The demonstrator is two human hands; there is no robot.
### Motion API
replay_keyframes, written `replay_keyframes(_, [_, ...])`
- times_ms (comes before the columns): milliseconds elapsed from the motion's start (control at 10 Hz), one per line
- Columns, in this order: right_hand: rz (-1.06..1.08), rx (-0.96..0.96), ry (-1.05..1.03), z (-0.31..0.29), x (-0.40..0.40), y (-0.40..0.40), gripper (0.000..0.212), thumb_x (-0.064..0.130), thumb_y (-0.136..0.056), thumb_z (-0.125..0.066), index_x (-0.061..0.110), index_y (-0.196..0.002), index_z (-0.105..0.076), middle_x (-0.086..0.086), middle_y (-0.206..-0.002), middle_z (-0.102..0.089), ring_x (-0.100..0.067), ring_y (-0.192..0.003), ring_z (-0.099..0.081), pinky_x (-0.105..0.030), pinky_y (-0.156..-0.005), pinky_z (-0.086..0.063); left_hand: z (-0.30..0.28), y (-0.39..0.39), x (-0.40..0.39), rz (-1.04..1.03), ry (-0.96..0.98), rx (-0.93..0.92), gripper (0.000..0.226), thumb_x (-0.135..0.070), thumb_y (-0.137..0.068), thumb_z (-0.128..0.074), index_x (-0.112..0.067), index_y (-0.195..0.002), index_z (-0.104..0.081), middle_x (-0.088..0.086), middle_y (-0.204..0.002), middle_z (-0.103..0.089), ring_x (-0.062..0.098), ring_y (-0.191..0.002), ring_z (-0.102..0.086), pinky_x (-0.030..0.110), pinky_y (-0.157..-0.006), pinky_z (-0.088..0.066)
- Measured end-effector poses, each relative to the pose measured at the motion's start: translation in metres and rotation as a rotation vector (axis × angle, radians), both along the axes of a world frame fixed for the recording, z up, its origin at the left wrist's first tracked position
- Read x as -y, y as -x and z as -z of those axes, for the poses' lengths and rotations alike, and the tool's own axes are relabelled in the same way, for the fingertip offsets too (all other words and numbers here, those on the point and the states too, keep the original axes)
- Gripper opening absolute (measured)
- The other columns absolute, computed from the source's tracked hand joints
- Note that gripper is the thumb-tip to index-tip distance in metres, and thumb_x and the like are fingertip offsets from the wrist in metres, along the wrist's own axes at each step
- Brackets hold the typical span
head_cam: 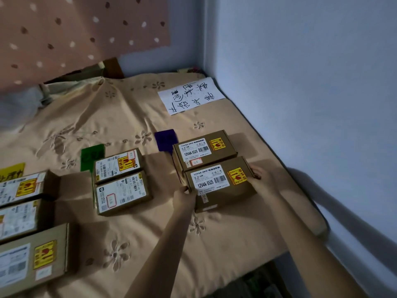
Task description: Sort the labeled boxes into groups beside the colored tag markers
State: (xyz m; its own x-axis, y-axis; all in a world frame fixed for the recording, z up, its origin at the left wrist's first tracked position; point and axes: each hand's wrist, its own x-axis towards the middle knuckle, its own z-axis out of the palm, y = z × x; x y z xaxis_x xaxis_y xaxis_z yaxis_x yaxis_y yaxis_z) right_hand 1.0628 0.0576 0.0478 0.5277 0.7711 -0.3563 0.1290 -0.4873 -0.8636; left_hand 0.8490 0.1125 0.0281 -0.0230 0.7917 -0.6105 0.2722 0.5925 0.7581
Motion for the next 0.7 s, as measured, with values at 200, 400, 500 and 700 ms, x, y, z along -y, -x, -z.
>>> replay_keyframes(200, [-0.014,0.036,0.029,0.015,-0.008,0.002,0.049,0.007,-0.080,-0.066,0.009,-0.128,-0.055,-0.011,-0.125,-0.062,-0.026,-0.117,-0.056,-0.039,-0.097,-0.046,0.009,0.001,-0.005,0.004,-0.026,-0.060,0.024,-0.010,-0.084,-0.062,-0.004,-0.107,-0.069,0.019,-0.102,-0.072,0.033,-0.092,-0.069,0.049,-0.083,-0.057])
replay_keyframes(400, [-0.019,0.059,0.018,0.017,-0.014,0.004,0.047,0.004,-0.082,-0.063,0.005,-0.128,-0.054,-0.012,-0.123,-0.061,-0.025,-0.115,-0.055,-0.030,-0.088,-0.043,0.015,0.001,-0.005,-0.015,-0.031,-0.082,0.027,-0.011,-0.084,-0.062,-0.006,-0.109,-0.068,0.019,-0.105,-0.071,0.034,-0.096,-0.068,0.047,-0.085,-0.056])
replay_keyframes(500, [0.030,0.115,0.068,0.016,-0.015,0.008,0.042,0.004,-0.083,-0.060,0.005,-0.125,-0.055,-0.014,-0.123,-0.062,-0.025,-0.109,-0.057,-0.032,-0.086,-0.044,0.008,0.003,-0.003,-0.011,-0.048,-0.074,0.025,-0.011,-0.085,-0.061,-0.005,-0.108,-0.069,0.018,-0.103,-0.071,0.032,-0.092,-0.067,0.038,-0.081,-0.056])
replay_keyframes(700, [0.183,0.556,0.014,-0.004,-0.021,0.044,0.035,0.012,-0.086,-0.059,0.006,-0.120,-0.054,-0.015,-0.121,-0.059,-0.031,-0.110,-0.058,-0.039,-0.090,-0.048,-0.015,0.031,-0.010,-0.026,-0.189,0.011,0.020,-0.012,-0.091,-0.052,-0.010,-0.079,-0.068,0.011,-0.080,-0.064,0.030,-0.080,-0.060,0.035,-0.077,-0.050])
